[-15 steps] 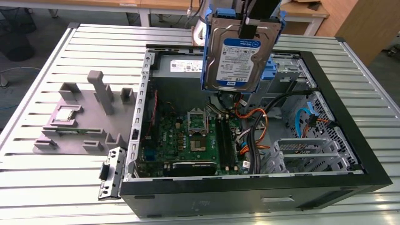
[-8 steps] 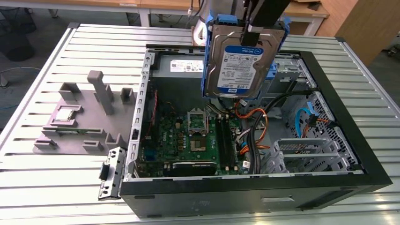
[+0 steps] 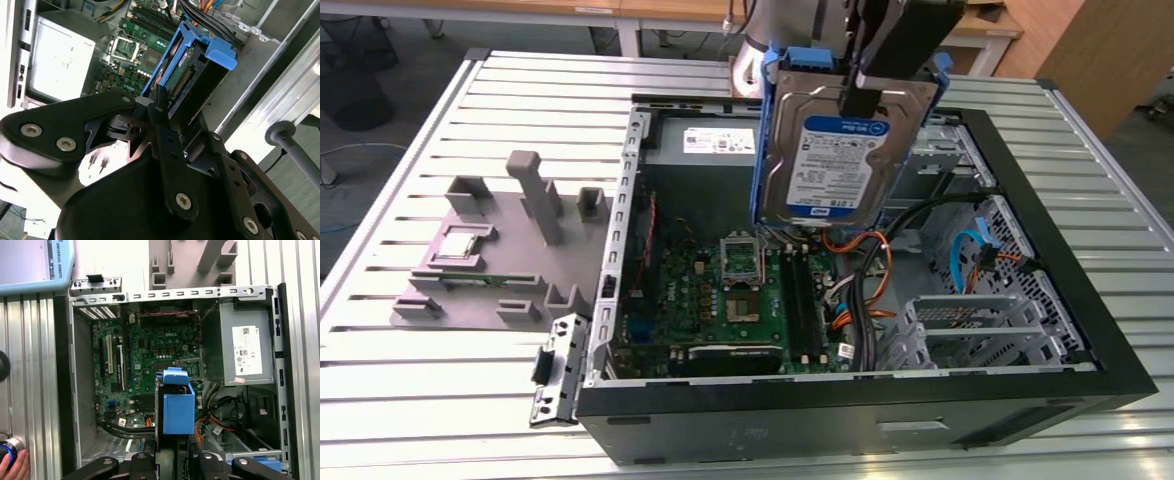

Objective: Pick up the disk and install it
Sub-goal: 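Pick up the disk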

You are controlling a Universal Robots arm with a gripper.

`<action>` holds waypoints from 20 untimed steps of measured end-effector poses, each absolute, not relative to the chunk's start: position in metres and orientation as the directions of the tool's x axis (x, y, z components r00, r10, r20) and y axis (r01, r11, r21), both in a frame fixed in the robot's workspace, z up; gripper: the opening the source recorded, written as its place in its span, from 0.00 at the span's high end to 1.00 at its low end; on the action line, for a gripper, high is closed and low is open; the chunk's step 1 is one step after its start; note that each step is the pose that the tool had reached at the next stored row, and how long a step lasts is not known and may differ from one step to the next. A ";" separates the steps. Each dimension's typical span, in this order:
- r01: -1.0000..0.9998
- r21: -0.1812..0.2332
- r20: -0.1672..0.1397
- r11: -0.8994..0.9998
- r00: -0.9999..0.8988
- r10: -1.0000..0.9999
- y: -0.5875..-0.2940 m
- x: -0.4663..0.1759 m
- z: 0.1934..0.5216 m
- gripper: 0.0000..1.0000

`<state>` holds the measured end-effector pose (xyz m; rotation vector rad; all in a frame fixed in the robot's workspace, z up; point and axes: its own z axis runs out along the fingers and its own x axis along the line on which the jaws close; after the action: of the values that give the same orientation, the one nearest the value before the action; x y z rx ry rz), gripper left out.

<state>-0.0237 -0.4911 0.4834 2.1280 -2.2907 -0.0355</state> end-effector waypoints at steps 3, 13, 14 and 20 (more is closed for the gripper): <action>-0.997 0.027 -0.005 0.073 -0.074 -0.997 -0.498 -0.024 0.483 0.65; -0.997 0.027 -0.011 0.073 -0.074 -0.997 -0.519 -0.024 0.483 0.65; -0.997 0.027 -0.011 0.073 -0.074 -0.997 -0.520 -0.024 0.483 0.65; -0.997 0.027 -0.013 0.073 -0.073 -0.997 -0.521 -0.024 0.483 0.65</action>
<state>-0.0237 -0.5206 0.4829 2.1318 -2.2943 -0.0447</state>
